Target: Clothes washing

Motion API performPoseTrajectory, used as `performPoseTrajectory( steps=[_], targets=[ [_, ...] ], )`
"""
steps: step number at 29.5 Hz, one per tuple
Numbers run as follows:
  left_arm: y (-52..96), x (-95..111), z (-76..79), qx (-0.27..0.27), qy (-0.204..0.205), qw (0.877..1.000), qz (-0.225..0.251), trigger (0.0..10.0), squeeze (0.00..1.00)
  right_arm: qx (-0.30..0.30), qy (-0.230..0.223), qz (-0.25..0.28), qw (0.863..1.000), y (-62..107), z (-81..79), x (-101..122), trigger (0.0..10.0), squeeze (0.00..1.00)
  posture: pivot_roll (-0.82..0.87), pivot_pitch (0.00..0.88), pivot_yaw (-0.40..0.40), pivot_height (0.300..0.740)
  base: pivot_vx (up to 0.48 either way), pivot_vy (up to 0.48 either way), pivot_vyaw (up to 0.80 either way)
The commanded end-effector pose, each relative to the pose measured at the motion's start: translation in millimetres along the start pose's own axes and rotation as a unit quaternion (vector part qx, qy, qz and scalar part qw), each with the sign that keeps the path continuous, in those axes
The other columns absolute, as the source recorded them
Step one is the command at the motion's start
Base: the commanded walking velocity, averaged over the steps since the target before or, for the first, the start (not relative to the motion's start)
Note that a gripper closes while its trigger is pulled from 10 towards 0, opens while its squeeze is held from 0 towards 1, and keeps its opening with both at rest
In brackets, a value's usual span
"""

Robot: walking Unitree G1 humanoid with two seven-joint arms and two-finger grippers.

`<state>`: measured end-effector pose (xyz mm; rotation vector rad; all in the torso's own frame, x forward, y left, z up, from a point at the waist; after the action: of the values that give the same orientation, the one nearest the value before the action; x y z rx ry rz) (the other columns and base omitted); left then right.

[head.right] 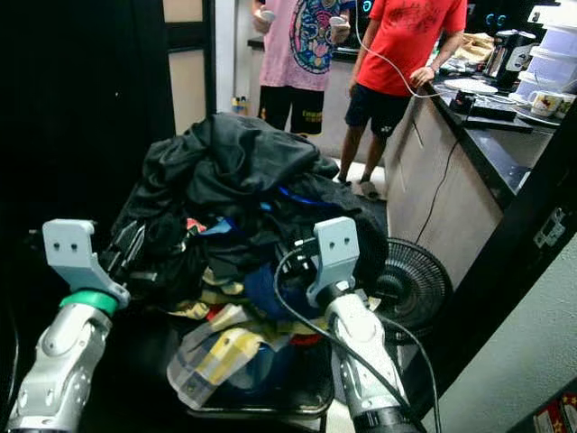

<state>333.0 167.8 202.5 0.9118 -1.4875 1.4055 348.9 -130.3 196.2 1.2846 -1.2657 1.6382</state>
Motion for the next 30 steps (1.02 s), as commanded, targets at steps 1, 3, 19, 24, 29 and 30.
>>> performPoseTrajectory(
  steps=[1, 3, 19, 24, 29, 30],
  targets=[
    [-0.2, -1, 0.0, -0.007, -0.003, 1.0, -0.003, 10.0, 0.0, -0.012, 0.003, 0.001, 1.0, 0.5, 5.2, 0, 10.0, 0.0, 0.0, 0.0, -0.017, 0.74, 0.0, 0.259, 0.0],
    [0.6, -1, 1.4, -0.011, -0.003, 1.0, 0.0, 10.0, 0.0, -0.012, 0.003, 0.001, 1.0, 1.3, 5.1, 0, 10.0, 0.0, 0.0, 0.0, -0.016, 0.74, 0.0, 0.129, 0.0],
    [6.8, -5, -0.2, 0.009, -0.019, 1.0, -0.001, 10.0, 0.0, -0.013, -0.019, 0.053, 0.998, -13.1, -1.4, 24, 10.0, 0.0, -0.01, 0.0, -0.018, 0.74, 0.0, 0.0, 0.0],
    [-5.6, 4, -17.9, 0.074, -0.046, 0.996, 0.012, 10.0, 0.0, -0.029, -0.024, 0.081, 0.996, -31.2, -2.2, 41, 10.0, 0.0, -0.01, 0.0, -0.029, 0.74, 0.0, 0.0, 0.0],
    [-18.4, 35, -1.6, -0.023, 0.023, 0.996, 0.084, 10.0, 0.0, 0.015, -0.03, 0.106, 0.994, -46.8, -17.0, 61, 10.0, 0.0, -0.01, 0.0, -0.034, 0.74, 0.0, 0.0, 0.0],
    [-18.4, 35, -1.6, -0.023, 0.023, 0.996, 0.084, 10.0, 0.0, 0.015, -0.03, 0.106, 0.994, -46.8, -17.0, 61, 10.0, 0.0, -0.01, 0.0, -0.034, 0.74, 0.0, 0.0, 0.0]
  ],
)
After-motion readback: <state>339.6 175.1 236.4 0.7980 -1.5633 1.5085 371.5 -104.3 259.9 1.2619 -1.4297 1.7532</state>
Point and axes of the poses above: a point about 5 cm out from each wrist's last joint towards the gripper, its own y axis pointing back from the gripper into the wrist, its own x axis along the axis of the wrist's last joint, z = x × y, the point moved 1 cm from there along -y, pointing out of the wrist towards the gripper, and after that the axes turned 4 degrees about -y, right-handed, at the moved point
